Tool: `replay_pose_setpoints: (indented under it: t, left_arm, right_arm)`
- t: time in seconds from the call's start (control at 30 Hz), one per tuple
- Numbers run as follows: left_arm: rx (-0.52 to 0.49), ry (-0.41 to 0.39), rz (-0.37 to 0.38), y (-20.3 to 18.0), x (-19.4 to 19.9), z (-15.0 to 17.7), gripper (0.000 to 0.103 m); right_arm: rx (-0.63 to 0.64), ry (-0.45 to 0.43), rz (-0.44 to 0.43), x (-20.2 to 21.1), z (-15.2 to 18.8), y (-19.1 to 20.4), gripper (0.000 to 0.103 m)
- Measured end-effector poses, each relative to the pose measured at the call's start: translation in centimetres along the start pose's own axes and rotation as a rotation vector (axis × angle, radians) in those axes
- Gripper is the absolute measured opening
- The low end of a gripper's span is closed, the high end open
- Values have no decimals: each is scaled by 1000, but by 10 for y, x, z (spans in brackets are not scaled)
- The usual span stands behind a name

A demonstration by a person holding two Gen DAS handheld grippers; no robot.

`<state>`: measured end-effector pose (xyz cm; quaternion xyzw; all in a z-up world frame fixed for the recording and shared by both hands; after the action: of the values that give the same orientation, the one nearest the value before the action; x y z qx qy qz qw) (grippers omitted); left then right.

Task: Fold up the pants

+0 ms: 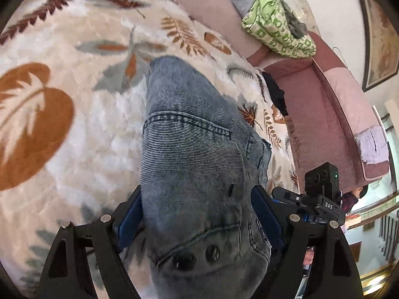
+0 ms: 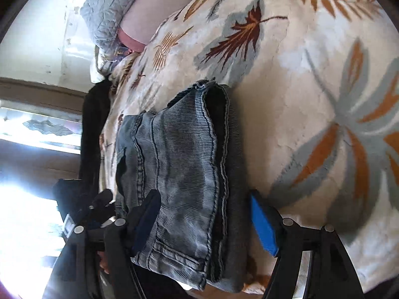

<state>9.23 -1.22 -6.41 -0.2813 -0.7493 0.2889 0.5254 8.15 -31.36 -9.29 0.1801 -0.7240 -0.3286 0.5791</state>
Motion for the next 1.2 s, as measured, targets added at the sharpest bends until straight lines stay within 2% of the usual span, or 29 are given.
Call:
replay_pose_setpoints:
  t: [0.07, 0.1, 0.17, 0.2, 0.23, 0.27, 0.33, 0.37, 0.43, 0.5, 0.63, 0.8, 0.93, 1.03, 1.13, 1.2]
  left_arm:
    - [25, -3, 20, 3, -2, 0, 84]
    - [27, -4, 23, 2, -2, 0, 84]
    - [19, 1, 7, 0, -3, 0, 83]
    - [8, 3, -11, -1, -4, 1, 82]
    - [-12, 5, -45, -4, -5, 1, 77]
    - [-61, 6, -137, -11, -8, 2, 65]
    - [-137, -2, -231, -22, -11, 6, 57]
    - [-171, -8, -264, -28, -12, 8, 52]
    - [-224, -25, -305, -37, -10, 11, 44]
    - [-287, -55, -330, -51, -1, 15, 37]
    - [-383, -118, -337, -74, 24, 15, 36]
    - [-433, -241, -322, -92, 61, -26, 36]
    - [-415, -269, -338, -83, 64, -69, 37]
    - [-385, -274, -348, -63, 50, -94, 37]
    - [-347, -235, -373, -40, 24, -102, 38]
    - [-299, -180, -392, -16, 3, -101, 39]
  right_arm:
    - [-31, 0, -31, -1, -1, -3, 74]
    - [-20, -2, -21, -2, 0, 0, 73]
    - [22, 6, 31, -7, 4, 8, 63]
    - [44, 7, 73, -10, 5, 12, 61]
    - [65, 4, 113, -12, 6, 17, 57]
    - [76, 3, 142, -14, 6, 20, 45]
    - [116, 2, 179, -16, 9, 28, 30]
    - [146, -8, 209, -16, 12, 35, 26]
    - [207, -39, 266, -13, 17, 51, 23]
    - [243, -71, 275, -4, 20, 67, 21]
    - [294, -124, 251, 14, 18, 97, 20]
    - [373, -204, 204, 30, -20, 146, 20]
    - [417, -225, 206, 13, -58, 171, 20]
    - [397, -210, 216, -14, -85, 168, 20]
    - [370, -170, 247, -40, -95, 149, 20]
    - [349, -129, 278, -59, -97, 133, 20]
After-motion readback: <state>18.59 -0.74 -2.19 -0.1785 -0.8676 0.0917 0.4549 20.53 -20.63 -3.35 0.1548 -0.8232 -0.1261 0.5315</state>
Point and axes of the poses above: each gripper's, at about its wrist camera, not at the fingertips, and x roughly against the way its jaws point, y to its left, z to its underside, the point moved 3 cm from there along -x, roughly the way its jaws point, and after that the axes turned 4 degrees about z, right-handed, at the moved point
